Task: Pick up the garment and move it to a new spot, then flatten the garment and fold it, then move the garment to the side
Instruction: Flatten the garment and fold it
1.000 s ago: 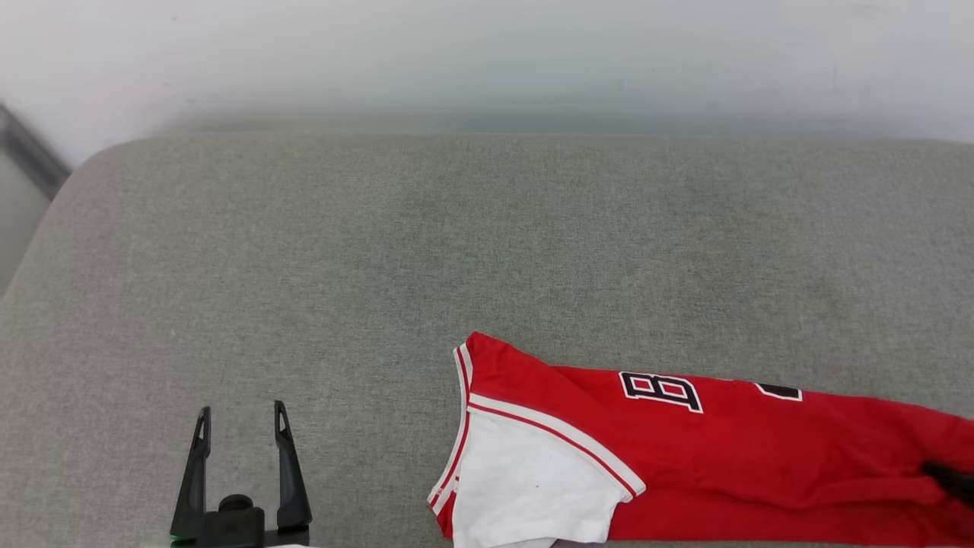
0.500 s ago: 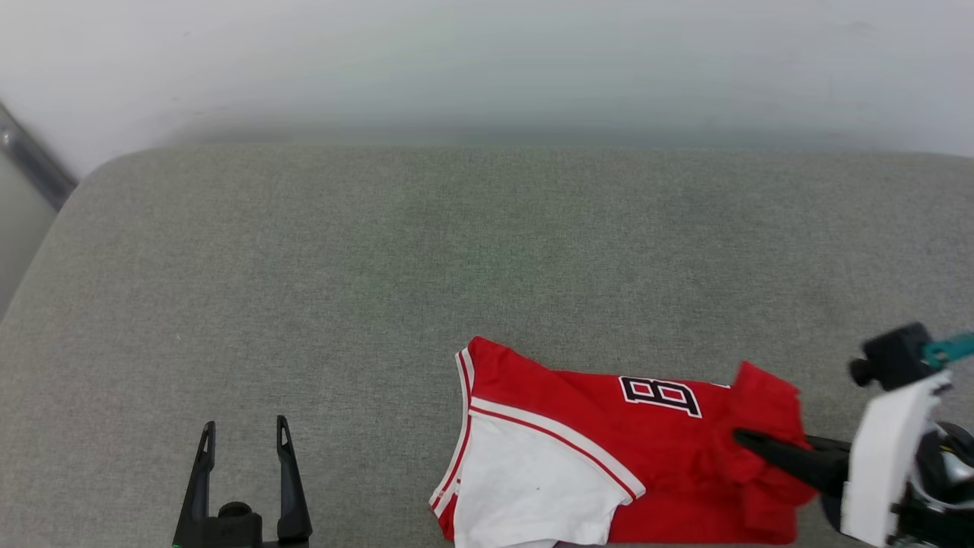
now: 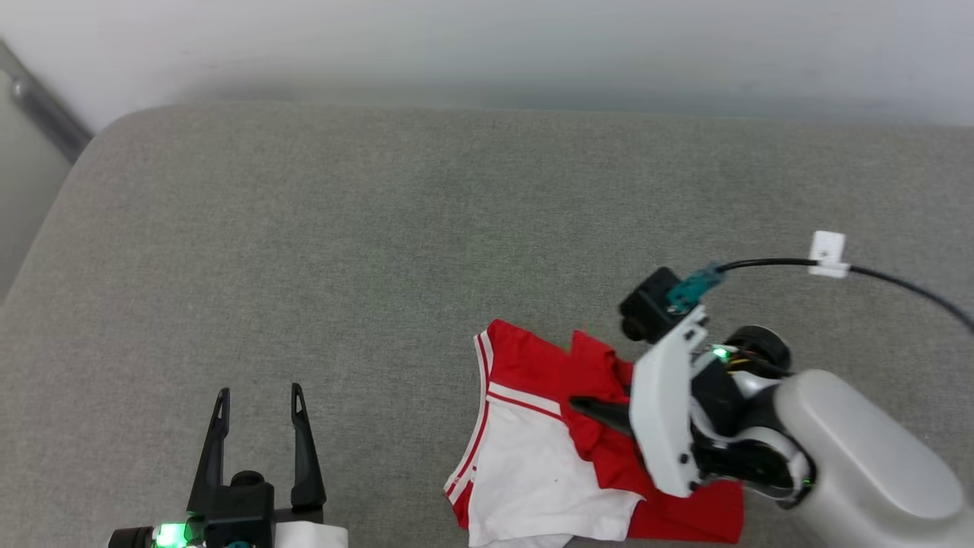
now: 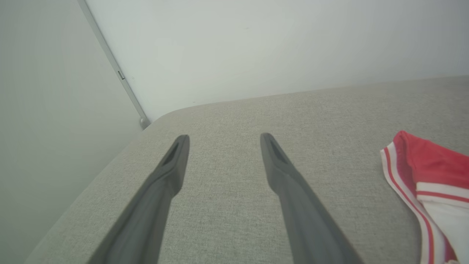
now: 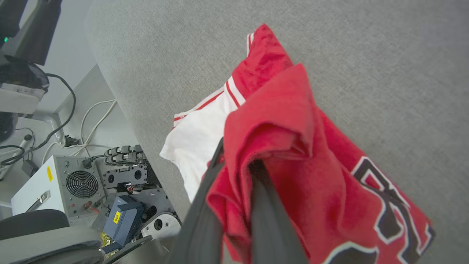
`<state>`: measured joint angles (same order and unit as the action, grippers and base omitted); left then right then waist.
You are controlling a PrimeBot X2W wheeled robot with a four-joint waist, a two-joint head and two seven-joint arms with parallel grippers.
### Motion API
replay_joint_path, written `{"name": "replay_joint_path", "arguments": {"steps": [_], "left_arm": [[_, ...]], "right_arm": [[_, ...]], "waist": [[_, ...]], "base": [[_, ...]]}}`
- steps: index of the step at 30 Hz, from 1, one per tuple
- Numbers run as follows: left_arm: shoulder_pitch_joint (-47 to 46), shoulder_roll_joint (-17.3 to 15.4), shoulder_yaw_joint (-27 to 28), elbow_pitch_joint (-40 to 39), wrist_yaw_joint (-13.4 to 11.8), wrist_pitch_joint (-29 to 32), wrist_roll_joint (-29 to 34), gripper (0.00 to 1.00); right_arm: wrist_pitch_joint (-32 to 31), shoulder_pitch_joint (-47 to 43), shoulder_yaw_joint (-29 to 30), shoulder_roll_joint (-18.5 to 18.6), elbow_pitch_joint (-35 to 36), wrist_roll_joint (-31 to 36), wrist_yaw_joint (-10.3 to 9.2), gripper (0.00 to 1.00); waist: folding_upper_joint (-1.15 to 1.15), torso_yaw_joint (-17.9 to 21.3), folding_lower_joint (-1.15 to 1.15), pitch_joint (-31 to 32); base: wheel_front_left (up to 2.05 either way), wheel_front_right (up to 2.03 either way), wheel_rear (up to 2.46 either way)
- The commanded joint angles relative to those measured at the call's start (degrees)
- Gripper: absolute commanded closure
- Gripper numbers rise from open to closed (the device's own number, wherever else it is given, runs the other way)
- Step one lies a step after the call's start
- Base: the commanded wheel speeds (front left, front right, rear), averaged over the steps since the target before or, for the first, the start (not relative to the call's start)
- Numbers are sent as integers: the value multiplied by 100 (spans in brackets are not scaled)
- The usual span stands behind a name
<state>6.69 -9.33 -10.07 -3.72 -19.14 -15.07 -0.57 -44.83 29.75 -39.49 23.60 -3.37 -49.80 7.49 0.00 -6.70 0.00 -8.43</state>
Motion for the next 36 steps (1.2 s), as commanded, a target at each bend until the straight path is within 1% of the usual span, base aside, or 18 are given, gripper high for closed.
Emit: {"name": "replay_joint_path", "arguments": {"steps": [1,4,9,12,16,17,18,19,20,21,22,25,27,29,32,34,36], "left_arm": [[-97,39,20,22,3,-12,20,0],[-166,84,15,16,33,-12,19,0],[-269,155,0,23,50,-12,33,0],[-293,188,12,32,63,-12,27,0],[-338,208,48,56,85,-12,18,0],[-348,210,48,70,86,-12,21,0],[-353,209,50,79,103,-12,23,0],[-346,205,68,85,101,-12,23,0],[-336,203,85,90,100,-12,22,0],[-321,203,103,88,100,-12,15,0],[-321,203,103,88,100,-12,15,0],[-242,174,145,73,136,-12,21,0],[-233,151,144,55,156,-12,40,0],[-201,138,135,48,189,-12,47,0],[-152,108,130,28,223,-12,52,0],[-130,94,140,15,226,-12,52,0],[-123,89,158,13,216,-12,47,0]], "right_arm": [[101,236,-233,-212,-297,136,0,100],[209,547,-692,-386,-793,434,0,100],[514,902,-1277,-648,-1623,821,-1,100],[682,895,-1366,-861,-2093,688,-1,100],[914,975,-1643,-904,-2463,750,-5,100],[987,966,-1678,-909,-2474,669,-5,92],[1059,961,-1713,-908,-2450,574,-4,86],[1155,997,-1764,-875,-2391,552,-4,76],[1281,1075,-1817,-813,-2316,571,-4,30],[1424,1129,-1824,-729,-2246,568,-4,0],[1424,1129,-1824,-729,-2246,568,-4,0],[1864,1170,-1812,-528,-1922,491,-3,0],[2193,1171,-1750,-343,-1634,455,-2,0],[2585,1161,-1567,-123,-1351,485,-1,0],[3268,1028,-1084,126,-1050,708,-1,0],[3764,914,-604,229,-982,972,-1,0],[4296,754,-48,242,-993,1367,-1,0]], "waist": [[0,-92,0,-81],[0,-184,0,-182],[0,-295,0,-350],[0,-324,0,-443],[0,-308,0,-500],[0,-297,0,-498],[0,-284,0,-488],[0,-254,0,-468],[0,-222,0,-445],[0,-193,0,-416],[0,-193,0,-416],[0,-84,0,-311],[0,-20,0,-248],[0,49,0,-193],[0,157,0,-131],[0,229,0,-98],[0,296,0,-71]], "base": [[0,0,0],[0,0,0],[0,0,0],[0,0,0],[0,0,0],[0,0,0],[0,0,0],[0,0,0],[0,0,0],[0,0,0],[0,0,0],[0,0,0],[0,0,0],[0,0,0],[0,0,0],[0,0,0],[0,0,0]]}}
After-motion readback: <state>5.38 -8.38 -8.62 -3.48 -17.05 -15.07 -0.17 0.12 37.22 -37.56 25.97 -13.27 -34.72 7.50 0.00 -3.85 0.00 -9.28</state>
